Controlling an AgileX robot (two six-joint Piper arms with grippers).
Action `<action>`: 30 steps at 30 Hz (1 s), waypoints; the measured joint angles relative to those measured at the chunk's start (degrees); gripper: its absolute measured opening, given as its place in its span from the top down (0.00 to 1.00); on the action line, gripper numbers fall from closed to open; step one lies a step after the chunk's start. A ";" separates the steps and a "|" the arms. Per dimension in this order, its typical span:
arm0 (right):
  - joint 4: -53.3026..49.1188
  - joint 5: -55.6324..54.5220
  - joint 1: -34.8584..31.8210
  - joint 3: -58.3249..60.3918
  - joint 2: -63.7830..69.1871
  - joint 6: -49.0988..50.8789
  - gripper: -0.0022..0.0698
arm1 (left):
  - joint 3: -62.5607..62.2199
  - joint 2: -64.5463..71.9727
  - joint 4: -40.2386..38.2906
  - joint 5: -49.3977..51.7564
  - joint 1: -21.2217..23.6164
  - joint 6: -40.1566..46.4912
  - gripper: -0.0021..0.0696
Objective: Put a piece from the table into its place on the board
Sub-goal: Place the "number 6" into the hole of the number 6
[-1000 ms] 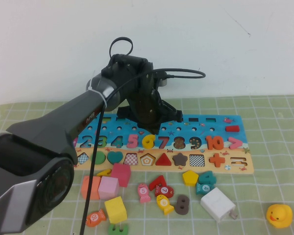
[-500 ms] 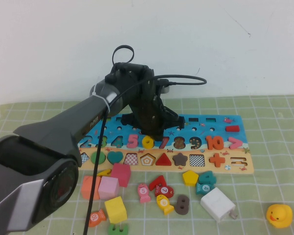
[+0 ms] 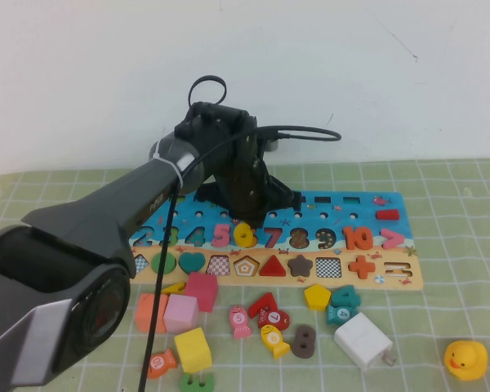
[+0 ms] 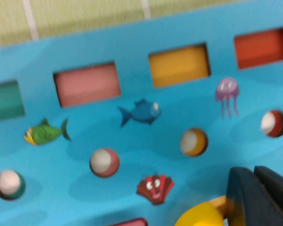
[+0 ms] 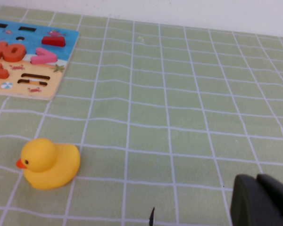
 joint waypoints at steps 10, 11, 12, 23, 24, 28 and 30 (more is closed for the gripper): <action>0.00 0.00 0.00 0.00 0.00 0.09 0.97 | -0.08 -5.44 2.53 1.90 0.00 3.96 0.97; 0.00 0.00 0.00 0.00 0.00 0.09 0.97 | -0.08 -5.72 3.77 3.47 0.00 4.27 0.97; 0.00 0.00 0.00 0.00 0.00 0.09 0.97 | -0.08 -5.95 4.90 5.04 0.00 4.47 0.97; 0.00 0.00 0.00 0.00 0.00 0.09 0.97 | -0.08 -4.61 7.04 11.46 1.19 4.81 0.97; 0.00 0.00 0.00 0.00 0.00 0.09 0.97 | -0.08 -4.29 6.91 11.58 1.19 4.81 0.97; 0.00 0.00 0.00 0.00 0.00 0.09 0.97 | -0.08 -3.38 5.93 11.58 1.19 4.90 0.97; 0.00 0.00 0.00 0.00 0.00 0.09 0.97 | -0.08 -3.15 5.90 11.58 1.19 4.90 0.97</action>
